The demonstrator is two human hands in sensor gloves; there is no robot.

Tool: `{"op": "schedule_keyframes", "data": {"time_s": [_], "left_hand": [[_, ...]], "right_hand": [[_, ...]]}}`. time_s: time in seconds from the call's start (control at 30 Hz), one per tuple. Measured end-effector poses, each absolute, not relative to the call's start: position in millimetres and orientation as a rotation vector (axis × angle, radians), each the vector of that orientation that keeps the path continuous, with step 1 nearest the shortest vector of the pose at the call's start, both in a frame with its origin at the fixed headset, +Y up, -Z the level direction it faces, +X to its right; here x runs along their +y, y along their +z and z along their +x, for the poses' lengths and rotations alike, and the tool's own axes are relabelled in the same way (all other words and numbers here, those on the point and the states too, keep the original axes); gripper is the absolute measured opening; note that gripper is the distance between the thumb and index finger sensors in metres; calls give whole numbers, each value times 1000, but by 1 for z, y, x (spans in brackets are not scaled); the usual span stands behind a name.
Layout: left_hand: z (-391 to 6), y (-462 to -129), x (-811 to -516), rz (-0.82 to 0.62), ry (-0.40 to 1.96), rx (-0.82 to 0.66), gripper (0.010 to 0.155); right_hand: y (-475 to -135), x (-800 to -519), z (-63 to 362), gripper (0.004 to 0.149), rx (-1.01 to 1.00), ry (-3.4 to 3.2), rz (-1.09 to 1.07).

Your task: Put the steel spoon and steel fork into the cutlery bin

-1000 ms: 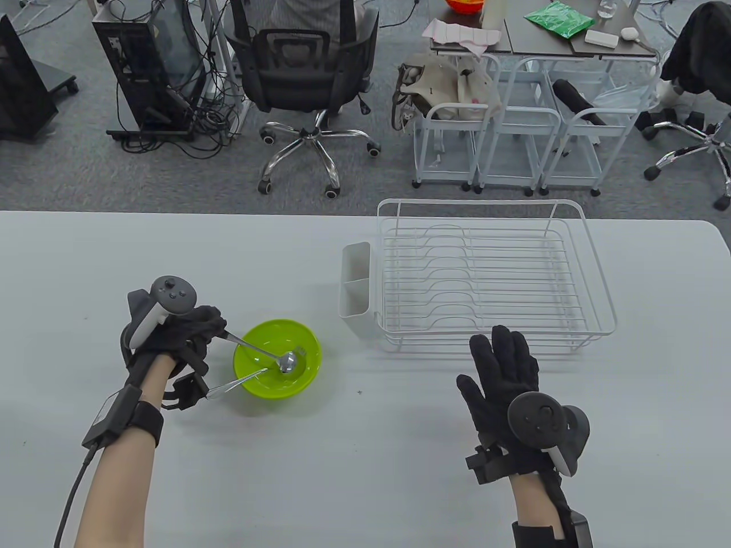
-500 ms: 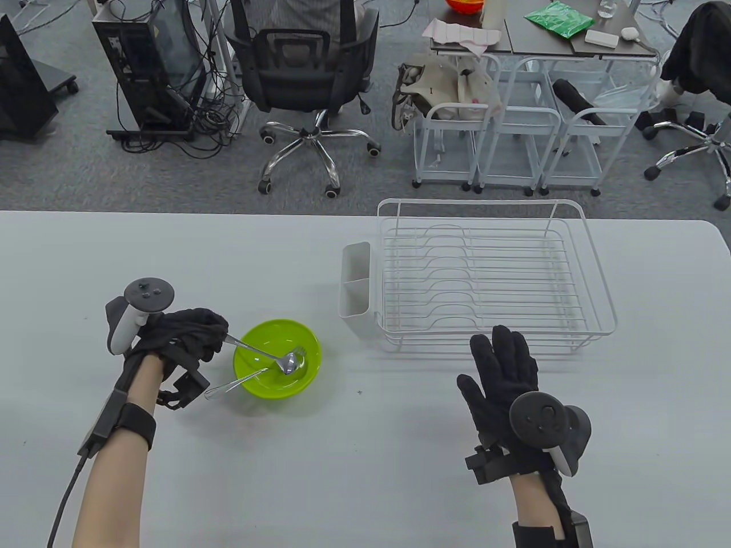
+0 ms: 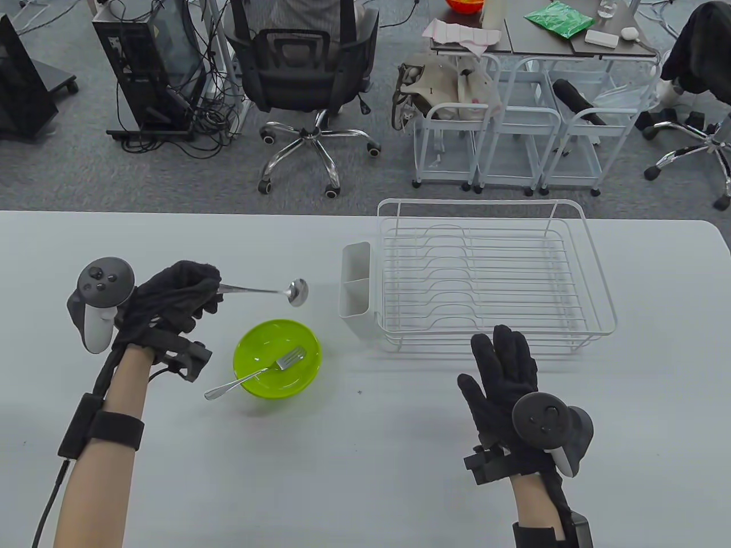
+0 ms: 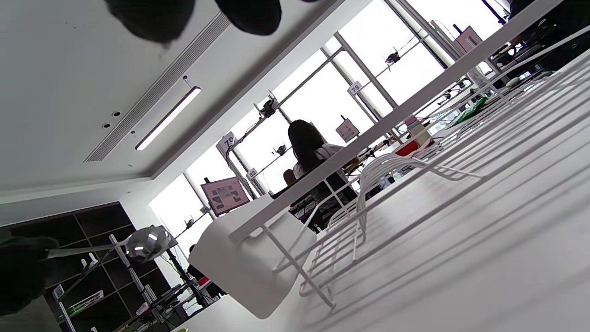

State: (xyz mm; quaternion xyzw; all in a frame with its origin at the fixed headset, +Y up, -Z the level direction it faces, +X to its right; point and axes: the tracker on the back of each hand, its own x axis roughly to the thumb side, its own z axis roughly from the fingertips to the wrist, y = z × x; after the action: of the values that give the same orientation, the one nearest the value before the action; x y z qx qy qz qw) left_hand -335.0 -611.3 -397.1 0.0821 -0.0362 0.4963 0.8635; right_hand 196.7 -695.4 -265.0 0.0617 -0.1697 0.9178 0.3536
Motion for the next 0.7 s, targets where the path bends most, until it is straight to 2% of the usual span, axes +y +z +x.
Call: {"op": "schedule_keyframes", "data": {"time_s": [0.13,0.27,0.47,0.7], "left_hand": [[-296,-398,-592,284,1068,-112,39],[-261,-408,-590,314,952,-101,39],[-213,-430,-610,281,781,-49,38],[-183,-444,-639,224,700,-11,38]], "right_hand": [[-265,-695,197,69,-439,2366,159],[-265,-695,198,69,-444,2356,157],[-264,-693,201,69,-455,2336,157],[-263,-691,202,69,-464,2322,162]]}}
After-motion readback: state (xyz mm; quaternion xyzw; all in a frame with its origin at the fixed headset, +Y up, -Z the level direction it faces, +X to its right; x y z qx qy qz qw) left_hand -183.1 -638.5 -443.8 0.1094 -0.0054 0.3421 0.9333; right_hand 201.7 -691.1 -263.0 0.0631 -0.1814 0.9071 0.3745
